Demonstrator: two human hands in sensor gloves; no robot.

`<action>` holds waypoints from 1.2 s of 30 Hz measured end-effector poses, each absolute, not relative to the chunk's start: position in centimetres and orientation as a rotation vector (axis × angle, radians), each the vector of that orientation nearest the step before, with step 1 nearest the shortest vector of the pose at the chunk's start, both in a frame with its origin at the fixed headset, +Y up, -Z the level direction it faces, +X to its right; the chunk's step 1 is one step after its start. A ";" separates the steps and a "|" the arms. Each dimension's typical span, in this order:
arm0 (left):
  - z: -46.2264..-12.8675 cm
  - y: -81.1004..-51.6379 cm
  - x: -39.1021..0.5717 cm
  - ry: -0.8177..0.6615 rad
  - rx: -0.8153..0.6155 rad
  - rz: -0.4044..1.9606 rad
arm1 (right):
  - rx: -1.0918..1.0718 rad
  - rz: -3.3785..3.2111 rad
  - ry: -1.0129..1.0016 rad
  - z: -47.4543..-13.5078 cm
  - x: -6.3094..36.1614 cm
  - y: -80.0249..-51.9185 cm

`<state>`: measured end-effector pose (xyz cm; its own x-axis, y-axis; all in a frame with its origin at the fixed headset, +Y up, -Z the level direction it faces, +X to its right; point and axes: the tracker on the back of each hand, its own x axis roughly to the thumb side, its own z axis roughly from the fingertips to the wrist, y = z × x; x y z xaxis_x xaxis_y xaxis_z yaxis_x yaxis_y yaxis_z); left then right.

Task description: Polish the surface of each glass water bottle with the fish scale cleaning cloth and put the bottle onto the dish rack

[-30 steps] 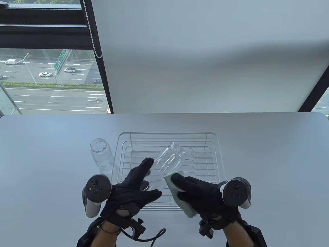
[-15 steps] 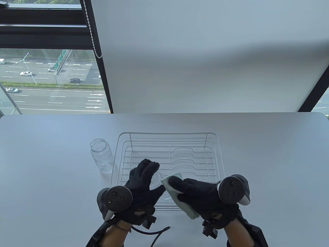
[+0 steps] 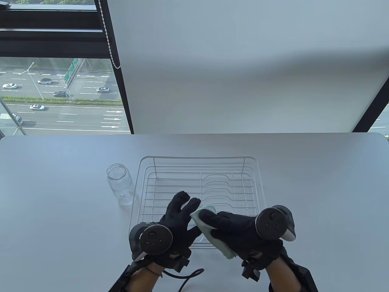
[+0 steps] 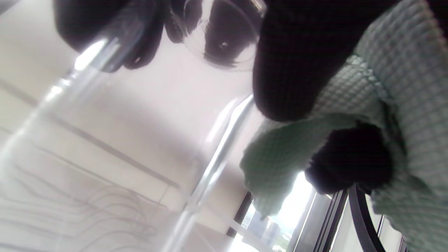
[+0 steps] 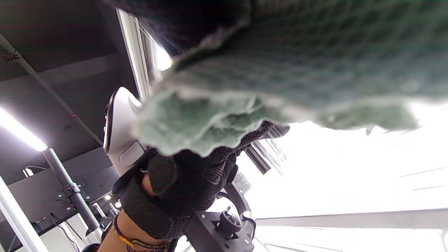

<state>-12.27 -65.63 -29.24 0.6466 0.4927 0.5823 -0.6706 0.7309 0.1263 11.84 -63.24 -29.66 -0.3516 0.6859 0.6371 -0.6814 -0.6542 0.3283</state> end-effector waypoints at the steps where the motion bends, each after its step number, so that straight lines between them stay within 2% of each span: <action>1: -29.2 -65.7 -12.3 -0.544 0.340 0.672 | 0.976 2.063 0.009 -29.7 11.8 -63.2; 7: -29.3 -65.6 -13.2 -0.519 0.246 0.705 | 0.971 2.065 0.006 -29.7 11.8 -63.3; 10: -29.2 -63.8 -15.1 -0.546 0.199 0.734 | 0.969 2.058 0.006 -29.7 11.9 -63.2; 12: -29.1 -62.4 -17.6 -0.503 0.293 0.791 | 0.965 2.058 0.003 -29.7 12.0 -63.2; 14: -29.1 -61.6 -21.2 -0.369 0.480 0.832 | 0.959 2.063 -0.003 -29.7 12.2 -63.2; 15: -29.3 -61.8 -23.2 -0.282 0.583 0.835 | 0.954 2.064 -0.007 -29.7 12.4 -63.1; 17: -30.2 -63.1 -26.7 -0.122 0.639 0.838 | 0.948 2.064 -0.012 -29.8 12.5 -63.1; 20: -32.2 -66.7 -30.8 0.045 0.536 0.918 | 0.933 2.053 -0.018 -30.0 12.8 -63.1; 21: -33.1 -68.6 -32.1 0.075 0.454 0.995 | 0.927 2.046 -0.019 -30.1 12.9 -63.1; 24: -35.1 -72.3 -34.1 0.082 0.303 1.172 | 0.922 2.040 -0.016 -30.2 13.1 -63.0; 26: -36.0 -73.9 -34.7 0.087 0.256 1.191 | 0.917 2.032 -0.013 -30.2 13.3 -63.0; 29: -37.7 -75.7 -34.8 0.041 0.187 1.159 | 0.905 2.027 -0.003 -30.3 13.6 -63.0; 31: -38.7 -76.5 -35.2 0.043 0.094 1.062 | 0.902 2.038 0.006 -30.4 13.7 -63.1; 32: -39.3 -76.6 -35.2 0.035 0.024 1.108 | 0.897 2.054 0.015 -30.5 13.8 -63.2; 34: -40.4 -76.6 -35.3 -0.028 0.025 1.140 | 0.888 2.068 0.010 -30.6 13.9 -63.3; 36: -41.1 -76.7 -35.2 -0.006 0.048 1.158 | 0.882 2.055 0.029 -30.9 13.9 -63.5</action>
